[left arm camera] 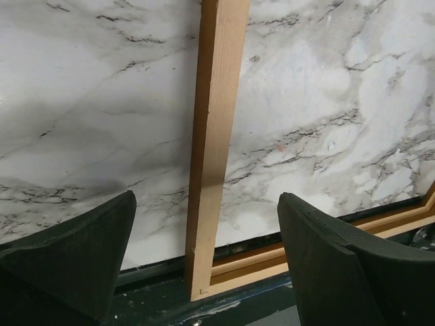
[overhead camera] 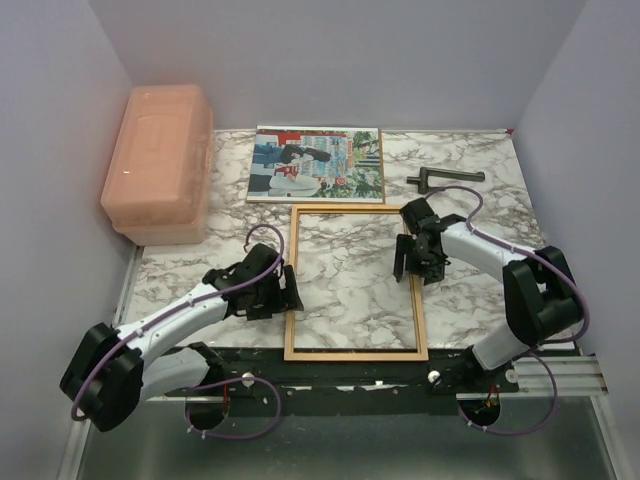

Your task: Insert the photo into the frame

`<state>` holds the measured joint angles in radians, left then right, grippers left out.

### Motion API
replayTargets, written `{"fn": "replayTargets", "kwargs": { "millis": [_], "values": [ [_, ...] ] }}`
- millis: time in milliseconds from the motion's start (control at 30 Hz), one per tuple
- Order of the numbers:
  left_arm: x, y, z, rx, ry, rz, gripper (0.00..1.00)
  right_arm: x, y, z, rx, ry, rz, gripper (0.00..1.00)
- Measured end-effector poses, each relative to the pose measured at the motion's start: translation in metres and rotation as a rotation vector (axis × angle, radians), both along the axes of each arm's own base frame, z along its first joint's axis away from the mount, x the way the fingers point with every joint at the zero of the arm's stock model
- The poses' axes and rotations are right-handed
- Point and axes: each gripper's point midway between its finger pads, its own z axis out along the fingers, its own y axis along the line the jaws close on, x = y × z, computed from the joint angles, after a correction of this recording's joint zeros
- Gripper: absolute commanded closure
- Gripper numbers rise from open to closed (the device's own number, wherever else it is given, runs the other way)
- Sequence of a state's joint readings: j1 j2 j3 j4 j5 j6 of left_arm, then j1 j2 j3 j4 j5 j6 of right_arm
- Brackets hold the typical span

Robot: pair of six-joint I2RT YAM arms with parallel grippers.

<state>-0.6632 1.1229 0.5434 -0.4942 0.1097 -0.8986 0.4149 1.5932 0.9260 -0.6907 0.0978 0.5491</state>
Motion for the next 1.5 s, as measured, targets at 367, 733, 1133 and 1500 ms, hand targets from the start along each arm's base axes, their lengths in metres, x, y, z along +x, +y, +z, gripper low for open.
{"fn": "replayTargets", "kwargs": {
  "millis": [367,733,1133,1500],
  "values": [
    [0.029,0.003,0.094,-0.085,-0.327,0.0,0.01,0.015,0.004,0.056,0.054,-0.155,-0.012,0.13],
    [0.041,0.008,0.15,-0.162,-0.572,-0.015,0.01,0.028,0.016,0.113,0.193,-0.396,0.022,0.0],
    [0.102,0.01,0.161,-0.076,-0.516,0.003,0.01,0.075,0.049,0.1,0.222,-0.327,0.044,0.0],
    [0.181,0.02,0.135,0.011,-0.334,0.076,0.04,0.147,0.055,0.098,0.313,-0.3,-0.021,0.01]
  ]
}}
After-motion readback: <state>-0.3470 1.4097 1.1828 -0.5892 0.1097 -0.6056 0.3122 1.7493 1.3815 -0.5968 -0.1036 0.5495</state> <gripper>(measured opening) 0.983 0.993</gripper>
